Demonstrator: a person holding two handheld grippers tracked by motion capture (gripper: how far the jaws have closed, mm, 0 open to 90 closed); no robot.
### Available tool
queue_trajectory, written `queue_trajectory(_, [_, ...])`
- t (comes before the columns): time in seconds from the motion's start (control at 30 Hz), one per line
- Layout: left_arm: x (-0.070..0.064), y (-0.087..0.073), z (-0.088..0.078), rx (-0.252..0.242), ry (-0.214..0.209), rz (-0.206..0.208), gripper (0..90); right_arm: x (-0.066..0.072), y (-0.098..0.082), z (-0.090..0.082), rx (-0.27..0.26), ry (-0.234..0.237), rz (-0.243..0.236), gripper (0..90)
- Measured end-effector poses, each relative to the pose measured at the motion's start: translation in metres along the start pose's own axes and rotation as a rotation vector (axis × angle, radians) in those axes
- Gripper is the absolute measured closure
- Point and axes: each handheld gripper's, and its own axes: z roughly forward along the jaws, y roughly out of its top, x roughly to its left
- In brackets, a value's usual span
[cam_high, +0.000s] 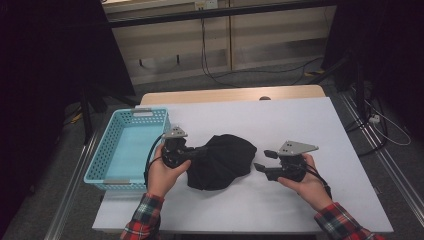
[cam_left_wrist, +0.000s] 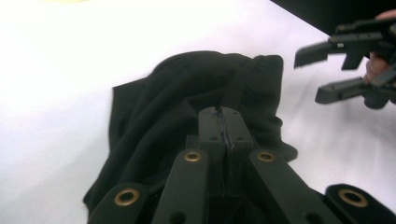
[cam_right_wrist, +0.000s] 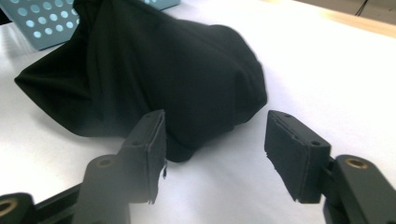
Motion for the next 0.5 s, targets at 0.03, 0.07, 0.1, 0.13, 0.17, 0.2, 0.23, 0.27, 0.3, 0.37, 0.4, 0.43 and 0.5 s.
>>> queue_trajectory(0.03, [0.001,0.0,-0.001,-0.004,0.005,-0.004,88.6,0.0,0.0,0.001,0.002,0.007,0.001,41.8])
queue_trajectory(0.07, [0.002,0.0,-0.001,-0.01,0.008,-0.006,88.6,0.001,0.0,0.002,0.0,0.019,-0.001,43.2])
queue_trajectory(0.1, [0.002,0.0,-0.002,-0.016,0.015,-0.007,88.6,0.002,0.0,0.004,0.002,0.028,-0.007,44.1])
queue_trajectory(0.13, [0.003,0.0,-0.002,-0.017,0.024,-0.005,88.6,0.003,0.0,0.005,0.007,0.031,-0.013,45.3])
queue_trajectory(0.17, [0.005,0.0,-0.003,-0.026,0.032,-0.008,88.6,0.004,-0.001,0.007,0.013,0.034,-0.018,46.5])
queue_trajectory(0.2, [0.006,0.001,-0.004,-0.03,0.039,-0.013,88.6,0.005,-0.001,0.009,0.017,0.04,-0.014,49.6])
queue_trajectory(0.23, [0.008,0.001,-0.005,-0.039,0.044,-0.015,88.6,0.004,-0.001,0.011,0.017,0.042,-0.015,53.6])
queue_trajectory(0.27, [0.009,0.001,-0.006,-0.046,0.049,-0.022,88.6,0.004,-0.001,0.013,0.021,0.043,-0.012,55.3])
queue_trajectory(0.3, [0.011,0.001,-0.007,-0.052,0.053,-0.037,88.6,0.004,0.0,0.015,0.019,0.041,-0.007,55.5])
queue_trajectory(0.37, [0.014,0.001,-0.007,-0.052,0.063,-0.041,88.6,0.004,0.002,0.019,0.012,0.06,-0.006,56.7])
queue_trajectory(0.4, [0.015,0.001,-0.006,-0.052,0.069,-0.045,88.6,0.004,0.003,0.023,0.014,0.061,-0.009,56.4])
queue_trajectory(0.43, [0.016,0.001,-0.006,-0.044,0.08,-0.038,88.6,0.005,0.003,0.026,0.022,0.065,-0.015,54.3])
queue_trajectory(0.5, [0.016,0.001,-0.005,-0.046,0.086,-0.041,88.6,0.007,0.004,0.032,0.033,0.072,-0.021,48.7])
